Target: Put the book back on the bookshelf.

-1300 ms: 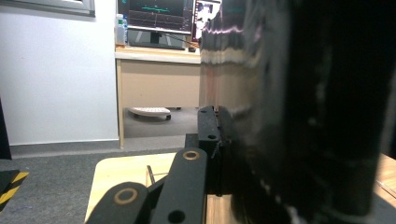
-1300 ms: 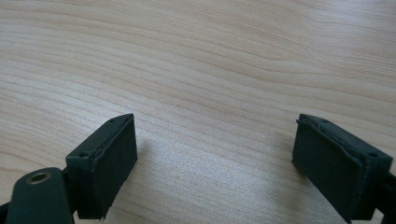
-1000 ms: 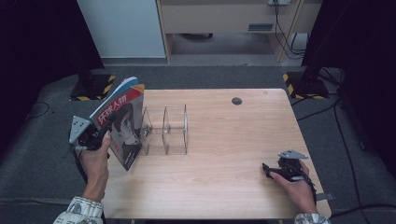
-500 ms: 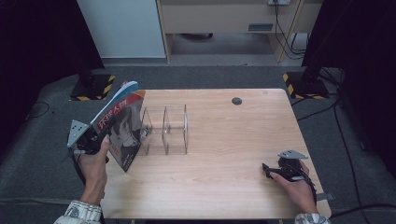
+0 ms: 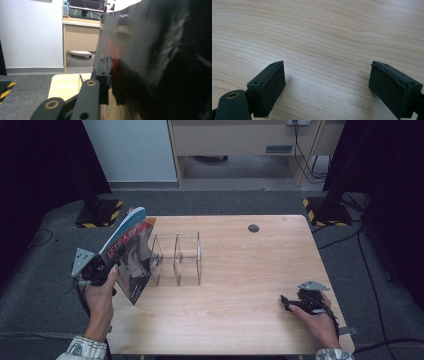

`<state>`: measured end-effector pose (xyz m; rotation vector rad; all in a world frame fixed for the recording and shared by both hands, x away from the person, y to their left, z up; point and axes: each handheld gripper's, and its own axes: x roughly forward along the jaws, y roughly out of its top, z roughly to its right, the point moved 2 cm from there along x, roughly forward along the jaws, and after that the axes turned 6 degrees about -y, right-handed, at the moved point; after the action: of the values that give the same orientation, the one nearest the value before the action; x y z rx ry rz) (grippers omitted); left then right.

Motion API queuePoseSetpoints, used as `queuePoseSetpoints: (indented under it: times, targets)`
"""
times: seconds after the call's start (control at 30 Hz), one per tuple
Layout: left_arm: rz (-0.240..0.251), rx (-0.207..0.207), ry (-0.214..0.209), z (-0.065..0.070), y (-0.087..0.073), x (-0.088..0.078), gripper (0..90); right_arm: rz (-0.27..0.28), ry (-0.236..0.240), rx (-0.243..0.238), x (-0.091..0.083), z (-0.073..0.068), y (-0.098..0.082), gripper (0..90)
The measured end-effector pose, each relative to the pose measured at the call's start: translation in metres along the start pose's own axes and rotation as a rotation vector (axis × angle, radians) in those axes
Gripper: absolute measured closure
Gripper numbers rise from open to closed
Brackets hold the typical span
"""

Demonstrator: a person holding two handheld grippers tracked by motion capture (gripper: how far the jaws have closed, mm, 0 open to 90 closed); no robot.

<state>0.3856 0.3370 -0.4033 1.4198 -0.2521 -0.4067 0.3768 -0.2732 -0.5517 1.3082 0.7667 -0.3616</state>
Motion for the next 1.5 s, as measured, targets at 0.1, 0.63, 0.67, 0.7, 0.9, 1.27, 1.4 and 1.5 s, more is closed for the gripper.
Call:
queuePoseSetpoints:
  times: [0.1,0.63,0.67,0.7,0.9,1.27,1.4,1.5]
  targets:
    - [0.005,-0.016,0.000,-0.002,0.001,0.000,65.9,0.000,-0.001,0.000,0.000,0.000,0.000,13.7]
    - [-0.007,-0.010,0.021,-0.004,0.003,-0.001,30.0,0.003,-0.004,0.002,0.000,0.000,0.000,13.7]
    - [-0.012,-0.009,0.014,-0.003,0.004,-0.001,28.4,0.003,-0.004,0.002,0.000,0.000,0.000,13.6]
    - [-0.016,-0.009,0.012,-0.003,0.004,-0.001,26.6,0.003,-0.003,0.003,0.000,0.000,0.000,13.6]
    - [-0.033,-0.005,0.016,-0.003,0.004,-0.003,13.9,0.002,-0.002,0.003,0.000,-0.001,0.000,13.5]
    - [-0.066,0.062,0.021,-0.002,0.004,-0.009,6.6,0.000,0.002,0.001,0.000,0.000,0.000,13.3]
    - [-0.067,0.067,0.023,0.000,0.004,-0.012,6.3,0.003,0.000,0.004,0.000,0.000,0.000,13.3]
    - [-0.074,0.084,0.017,0.003,0.005,-0.014,6.0,0.003,0.001,0.004,0.000,-0.001,0.000,13.2]
